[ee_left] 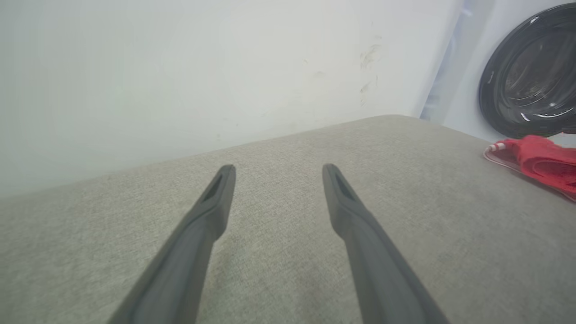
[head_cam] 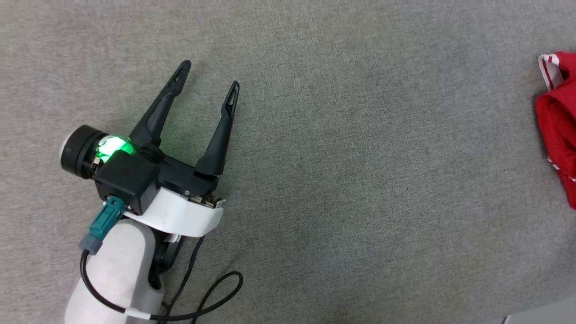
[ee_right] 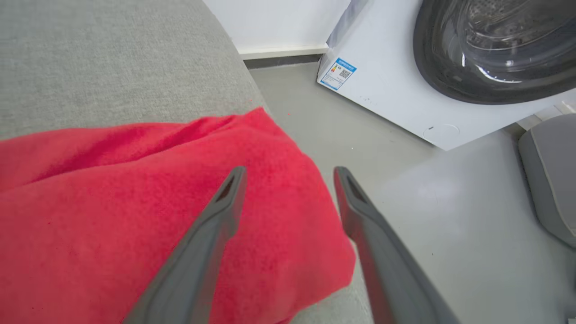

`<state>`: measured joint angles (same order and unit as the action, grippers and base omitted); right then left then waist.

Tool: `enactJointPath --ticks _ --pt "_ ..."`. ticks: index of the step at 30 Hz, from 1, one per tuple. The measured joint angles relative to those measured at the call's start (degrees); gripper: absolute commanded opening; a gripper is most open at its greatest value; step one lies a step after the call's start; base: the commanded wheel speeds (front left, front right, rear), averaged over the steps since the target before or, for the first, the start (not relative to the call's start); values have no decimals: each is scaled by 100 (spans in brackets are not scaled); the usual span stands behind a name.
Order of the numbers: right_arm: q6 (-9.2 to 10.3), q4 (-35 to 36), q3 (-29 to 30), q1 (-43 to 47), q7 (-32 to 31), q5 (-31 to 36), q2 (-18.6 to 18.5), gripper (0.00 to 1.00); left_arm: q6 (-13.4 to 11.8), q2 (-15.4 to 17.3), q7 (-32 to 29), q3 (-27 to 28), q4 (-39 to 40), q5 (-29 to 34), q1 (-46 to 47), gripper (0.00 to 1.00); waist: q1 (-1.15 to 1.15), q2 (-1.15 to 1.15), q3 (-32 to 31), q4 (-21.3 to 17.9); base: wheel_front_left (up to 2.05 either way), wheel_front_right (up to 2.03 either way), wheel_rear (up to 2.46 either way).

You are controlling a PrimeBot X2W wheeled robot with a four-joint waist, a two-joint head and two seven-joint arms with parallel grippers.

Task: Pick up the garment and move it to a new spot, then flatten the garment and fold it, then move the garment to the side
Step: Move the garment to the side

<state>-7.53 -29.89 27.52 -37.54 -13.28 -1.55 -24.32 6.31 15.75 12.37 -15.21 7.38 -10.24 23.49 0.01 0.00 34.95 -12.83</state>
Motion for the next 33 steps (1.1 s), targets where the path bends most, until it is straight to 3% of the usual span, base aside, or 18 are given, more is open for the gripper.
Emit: enactJointPath --ticks 6,11,21,33 --pt "0 294 215 188 509 379 283 100 -112 -131 129 12 -256 -94 -166 100 0 0 -404 97 0 0 0" --pt "0 609 -63 928 892 198 605 100 -278 -311 216 82 -628 -256 -596 100 -1 0 -1067 237 0 0 0" --pt "1 1001 -611 2296 1430 -236 1185 100 -379 -575 254 87 -1098 -430 -1241 100 -2 0 -2035 681 0 0 0" --pt "2 1795 -1533 3361 1733 -693 1726 100 -592 -598 263 411 -1484 -545 -1990 100 -2 0 -2942 1354 0 0 0"
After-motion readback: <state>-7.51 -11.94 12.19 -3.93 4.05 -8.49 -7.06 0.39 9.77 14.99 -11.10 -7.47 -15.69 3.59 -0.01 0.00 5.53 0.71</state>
